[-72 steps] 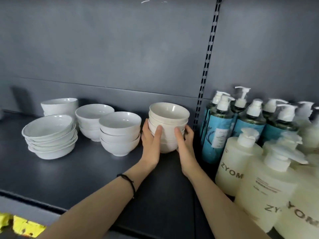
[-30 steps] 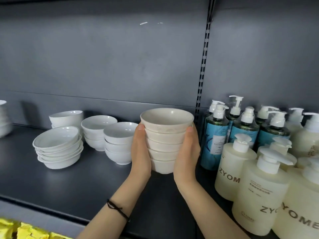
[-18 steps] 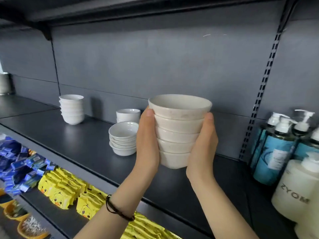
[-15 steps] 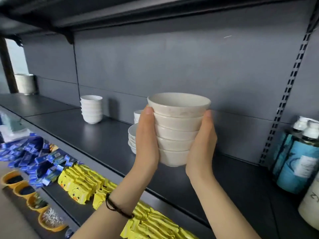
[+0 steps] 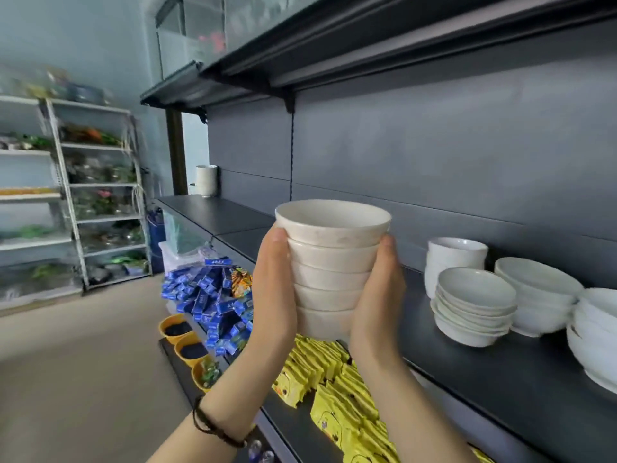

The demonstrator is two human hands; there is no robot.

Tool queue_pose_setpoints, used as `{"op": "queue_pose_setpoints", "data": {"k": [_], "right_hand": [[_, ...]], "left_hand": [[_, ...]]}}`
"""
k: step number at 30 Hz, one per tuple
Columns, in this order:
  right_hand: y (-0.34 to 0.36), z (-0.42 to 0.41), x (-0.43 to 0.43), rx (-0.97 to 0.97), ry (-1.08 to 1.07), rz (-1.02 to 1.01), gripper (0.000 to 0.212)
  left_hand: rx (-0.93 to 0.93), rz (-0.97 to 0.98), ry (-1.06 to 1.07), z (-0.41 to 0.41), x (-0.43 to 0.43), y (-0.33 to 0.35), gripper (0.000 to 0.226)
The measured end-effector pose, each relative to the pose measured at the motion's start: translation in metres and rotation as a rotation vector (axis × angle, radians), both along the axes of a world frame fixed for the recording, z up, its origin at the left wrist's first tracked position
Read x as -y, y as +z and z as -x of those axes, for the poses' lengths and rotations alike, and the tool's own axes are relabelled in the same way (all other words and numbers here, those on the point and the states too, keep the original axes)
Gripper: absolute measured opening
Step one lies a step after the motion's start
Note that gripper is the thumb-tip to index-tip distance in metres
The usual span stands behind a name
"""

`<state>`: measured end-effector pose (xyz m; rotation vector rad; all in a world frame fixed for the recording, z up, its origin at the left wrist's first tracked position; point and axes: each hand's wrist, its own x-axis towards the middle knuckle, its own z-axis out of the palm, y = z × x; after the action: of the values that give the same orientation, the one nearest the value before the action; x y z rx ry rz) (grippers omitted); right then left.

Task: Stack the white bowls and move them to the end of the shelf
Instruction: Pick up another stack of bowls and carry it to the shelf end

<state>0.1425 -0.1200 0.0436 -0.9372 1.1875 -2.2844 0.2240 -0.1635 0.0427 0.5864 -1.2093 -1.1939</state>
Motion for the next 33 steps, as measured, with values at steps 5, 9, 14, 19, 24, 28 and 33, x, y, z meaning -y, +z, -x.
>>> {"op": "queue_pose_setpoints", "data": {"k": [5,9,14,19,24,28,33], "right_hand": [[-0.004,-0.051,0.066,-0.051,0.073,-0.010,0.061],[-0.005,-0.086,0.122,-0.046,0.164,0.003,0.056],[-0.013,-0.120,0.204,-0.045,0.226,0.023,0.049],[-0.020,-0.150,0.309,-0.038,0.272,0.023,0.054],[-0.013,-0.180,0.419,-0.025,0.278,0.050,0.059],[-0.009,-0.203,0.492,-0.024,0.298,0.029,0.055],[-0.021,-0.230,0.590,-0.016,0.283,-0.016,0.060]], "left_hand": [[-0.025,-0.040,0.063,-0.056,0.052,-0.003,0.059],[-0.049,-0.039,0.124,-0.092,0.103,-0.003,0.059],[-0.063,-0.049,0.146,-0.129,0.185,-0.015,0.069],[-0.087,-0.024,0.218,-0.158,0.283,-0.018,0.071],[-0.083,0.009,0.243,-0.188,0.389,-0.013,0.073],[-0.061,-0.026,0.260,-0.212,0.464,-0.010,0.066],[-0.061,-0.027,0.259,-0.239,0.565,-0.022,0.065]]}}
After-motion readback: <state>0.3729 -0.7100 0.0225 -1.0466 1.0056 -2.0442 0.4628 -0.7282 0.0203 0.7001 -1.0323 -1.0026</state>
